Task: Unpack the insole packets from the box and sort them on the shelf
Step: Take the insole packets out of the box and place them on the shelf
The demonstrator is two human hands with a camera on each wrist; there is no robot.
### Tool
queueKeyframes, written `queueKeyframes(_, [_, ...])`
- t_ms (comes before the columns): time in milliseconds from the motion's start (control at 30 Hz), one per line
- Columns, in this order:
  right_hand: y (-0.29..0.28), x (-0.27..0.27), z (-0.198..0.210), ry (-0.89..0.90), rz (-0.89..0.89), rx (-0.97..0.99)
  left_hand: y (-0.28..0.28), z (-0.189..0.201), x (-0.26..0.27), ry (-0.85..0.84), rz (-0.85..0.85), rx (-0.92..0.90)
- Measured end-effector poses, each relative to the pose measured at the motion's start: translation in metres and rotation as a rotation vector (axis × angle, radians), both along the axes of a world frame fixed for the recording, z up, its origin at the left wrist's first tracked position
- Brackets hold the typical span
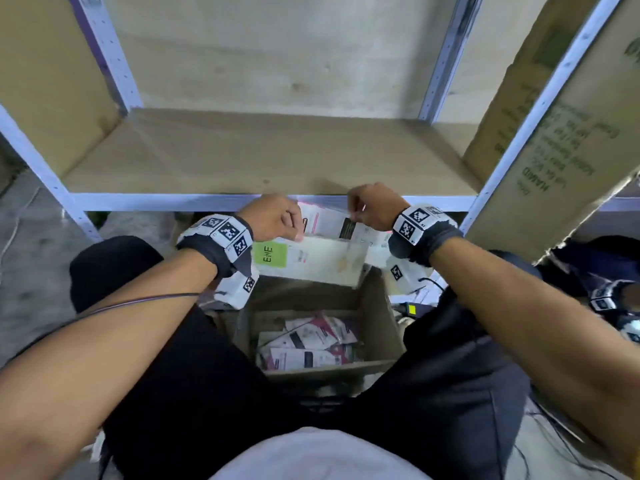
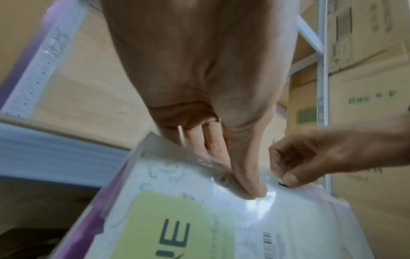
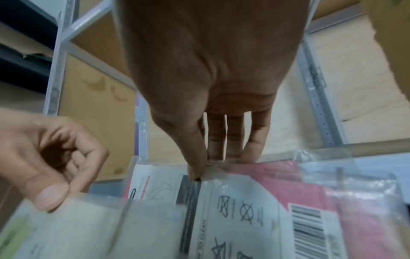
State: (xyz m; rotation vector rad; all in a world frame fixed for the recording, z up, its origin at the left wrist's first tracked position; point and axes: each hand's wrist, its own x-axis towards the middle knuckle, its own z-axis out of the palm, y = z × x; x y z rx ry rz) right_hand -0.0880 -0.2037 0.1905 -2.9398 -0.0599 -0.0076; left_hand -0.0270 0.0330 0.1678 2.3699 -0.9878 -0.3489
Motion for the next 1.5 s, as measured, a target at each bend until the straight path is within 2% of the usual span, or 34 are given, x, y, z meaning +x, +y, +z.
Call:
queueKeyframes(167, [-0.013,-0.007,0.049,-0.098,-0.043,0.057,0.028,0.047,0.014,0.028,0.083,-0.14])
queueKeyframes(333, [-0.029,0.002,0.067,-0.151,-0.139,0.183,0.059,0.063,0.039,0.099,0.25,-0.296])
queueKeyframes(467, [-0.037,0.019,0.063,-0.112,-0.221,0.421,0.076,0.057,0.059,0.154,0.427,-0.439])
queueKeyframes(533, [-0.035,0.029,0.056,-0.11,-0.283,0.602,0.081,0.048,0.07,0.216,0.53,-0.525])
queueKeyframes(633, [-0.023,0.045,0.042,-0.091,-0.339,0.853,0.082,0.033,0.087,0.296,0.638,-0.603])
queueKeyframes(767, [0.003,0.076,0.023,-0.008,-0.37,1.052,0.084,0.014,0.111,0.423,0.795,-0.665])
queueKeyframes(867, [0.019,0.107,0.01,0.064,-0.373,1.07,0.089,0.006,0.134,0.467,0.9,-0.626])
queueKeyframes(1033, [0.043,0.163,-0.003,0.13,-0.368,1.084,0.106,0.003,0.182,0.448,1.018,-0.536])
queueKeyframes(1200, [0.07,0.226,-0.004,0.165,-0.337,0.913,0.127,0.001,0.229,0.343,1.101,-0.406])
queueKeyframes(1367, [0.095,0.283,-0.008,0.191,-0.343,0.876,0.149,-0.005,0.272,0.322,1.173,-0.31])
queueKeyframes(1500, [0.115,0.326,-0.006,0.187,-0.331,0.799,0.163,-0.014,0.303,0.281,1.235,-0.341])
